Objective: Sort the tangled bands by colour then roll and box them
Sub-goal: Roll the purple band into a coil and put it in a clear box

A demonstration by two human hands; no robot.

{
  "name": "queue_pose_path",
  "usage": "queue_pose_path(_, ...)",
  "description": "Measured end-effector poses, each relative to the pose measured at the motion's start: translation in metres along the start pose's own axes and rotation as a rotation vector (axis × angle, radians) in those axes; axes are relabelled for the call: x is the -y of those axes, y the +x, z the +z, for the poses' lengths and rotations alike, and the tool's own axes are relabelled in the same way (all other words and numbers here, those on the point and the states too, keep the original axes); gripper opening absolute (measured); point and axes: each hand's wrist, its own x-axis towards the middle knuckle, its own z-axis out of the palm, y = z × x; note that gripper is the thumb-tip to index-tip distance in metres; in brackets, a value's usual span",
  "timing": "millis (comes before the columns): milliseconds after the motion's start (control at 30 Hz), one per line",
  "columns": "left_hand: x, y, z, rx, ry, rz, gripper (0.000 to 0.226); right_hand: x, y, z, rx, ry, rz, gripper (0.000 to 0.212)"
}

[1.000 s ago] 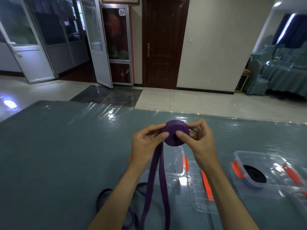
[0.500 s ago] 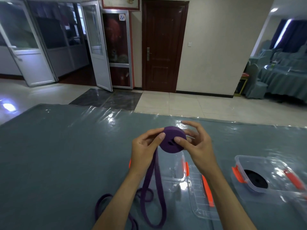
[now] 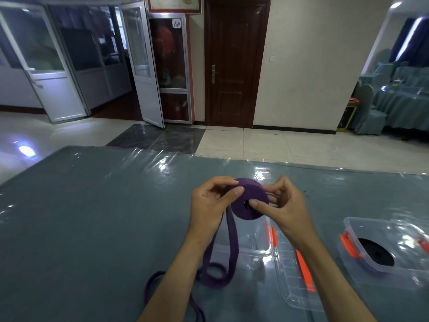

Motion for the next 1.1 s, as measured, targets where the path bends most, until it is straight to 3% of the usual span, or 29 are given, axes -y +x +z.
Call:
queue_pose_path(100, 0.004, -0.003, 0.0, -0.034, -0.014, -0.025, 0.024, 0.0, 0.002, 0.001, -0.019, 0.003, -0.036, 0.039)
queue_pose_path(267, 0.003, 0.006, -0.013, 0.178, -0.02, -0.079, 0.038, 0.0, 0.003, -0.003, -0.04, -0.09, -0.087, 0.039)
queue_pose_path(433, 0.013, -0.003, -0.006, -0.018, -0.012, -0.06, 0.027, 0.003, 0.007, -0.01, 0.071, -0.069, -0.019, 0.049)
queue_pose_path(500, 0.016, -0.009, -0.008, 0.032, -0.032, -0.091, 0.029, 0.004, 0.007, -0.011, 0.056, -0.161, -0.067, 0.052)
queue_pose_path(567, 0.015, -0.009, -0.012, 0.1, -0.027, -0.102, 0.033, 0.001, 0.006, -0.013, 0.058, -0.19, -0.09, 0.039)
queue_pose_path(733, 0.015, -0.014, -0.01, -0.027, 0.048, -0.068, 0.03, 0.002, 0.003, -0.014, 0.1, -0.115, 0.003, 0.041)
queue_pose_path(933, 0.014, -0.014, -0.014, 0.092, -0.003, -0.095, 0.033, 0.001, -0.002, -0.007, 0.001, -0.109, -0.058, 0.037)
queue_pose_path(1100, 0.012, -0.014, -0.009, 0.002, 0.012, -0.052, 0.022, -0.003, -0.002, -0.007, 0.111, -0.16, -0.056, 0.053)
